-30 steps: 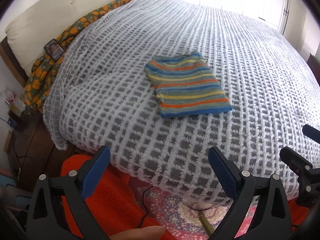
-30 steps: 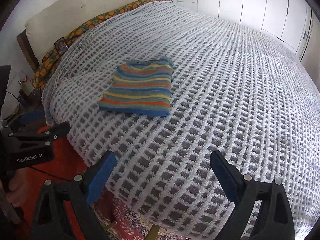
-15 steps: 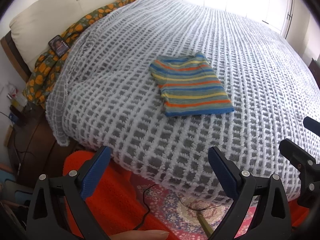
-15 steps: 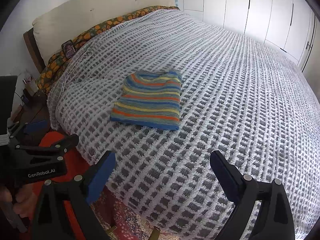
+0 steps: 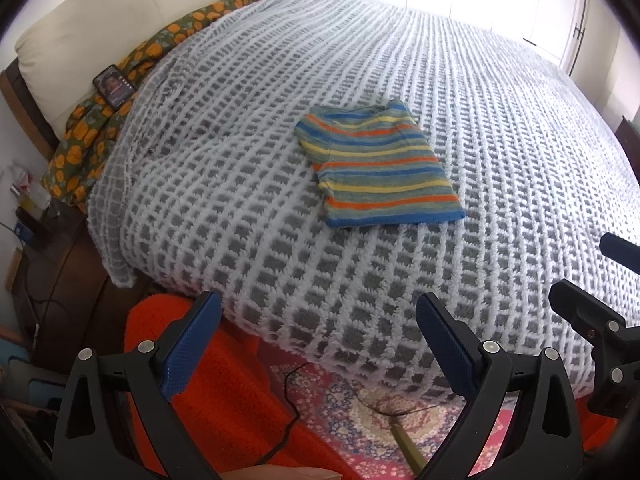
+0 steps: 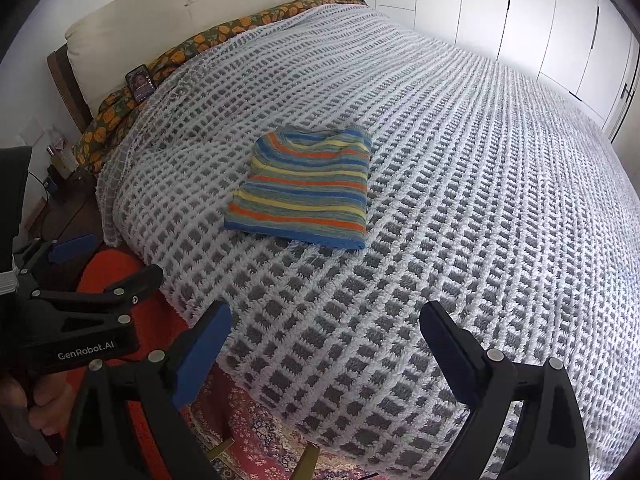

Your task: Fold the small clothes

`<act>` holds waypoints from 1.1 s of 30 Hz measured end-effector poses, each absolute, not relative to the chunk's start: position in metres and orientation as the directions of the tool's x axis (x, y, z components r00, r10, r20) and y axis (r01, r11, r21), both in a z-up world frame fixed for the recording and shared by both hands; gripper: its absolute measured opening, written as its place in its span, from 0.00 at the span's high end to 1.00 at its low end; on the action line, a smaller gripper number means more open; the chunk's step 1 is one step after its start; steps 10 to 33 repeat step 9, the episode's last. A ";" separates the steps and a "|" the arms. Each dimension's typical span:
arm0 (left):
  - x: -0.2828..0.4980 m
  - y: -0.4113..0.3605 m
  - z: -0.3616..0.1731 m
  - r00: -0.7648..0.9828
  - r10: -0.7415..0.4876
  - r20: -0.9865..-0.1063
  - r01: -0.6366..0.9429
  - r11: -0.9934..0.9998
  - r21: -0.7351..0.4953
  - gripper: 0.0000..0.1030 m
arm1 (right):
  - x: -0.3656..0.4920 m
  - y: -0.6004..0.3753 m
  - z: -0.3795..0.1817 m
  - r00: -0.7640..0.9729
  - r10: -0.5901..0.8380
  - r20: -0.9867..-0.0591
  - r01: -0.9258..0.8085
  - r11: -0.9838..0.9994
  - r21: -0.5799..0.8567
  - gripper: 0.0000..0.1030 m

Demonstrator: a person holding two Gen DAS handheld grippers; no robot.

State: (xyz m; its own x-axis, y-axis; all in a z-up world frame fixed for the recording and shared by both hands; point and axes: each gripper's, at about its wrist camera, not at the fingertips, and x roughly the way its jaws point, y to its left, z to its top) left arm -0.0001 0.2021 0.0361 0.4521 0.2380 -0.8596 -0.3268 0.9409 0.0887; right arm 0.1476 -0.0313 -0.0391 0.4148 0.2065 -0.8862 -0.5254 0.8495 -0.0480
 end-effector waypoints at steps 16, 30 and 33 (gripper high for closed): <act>-0.004 0.195 0.037 0.471 0.260 -0.843 -0.335 0.937 0.102 0.04 | 0.148 -0.031 -0.041 0.409 0.204 -0.889 -0.514 0.857 -0.041 0.08; -0.004 0.195 0.037 0.471 0.260 -0.843 -0.335 0.937 0.102 0.04 | 0.148 -0.031 -0.041 0.409 0.204 -0.889 -0.514 0.857 -0.041 0.08; -0.004 0.195 0.037 0.471 0.260 -0.843 -0.335 0.937 0.102 0.04 | 0.148 -0.031 -0.041 0.409 0.204 -0.889 -0.514 0.857 -0.041 0.08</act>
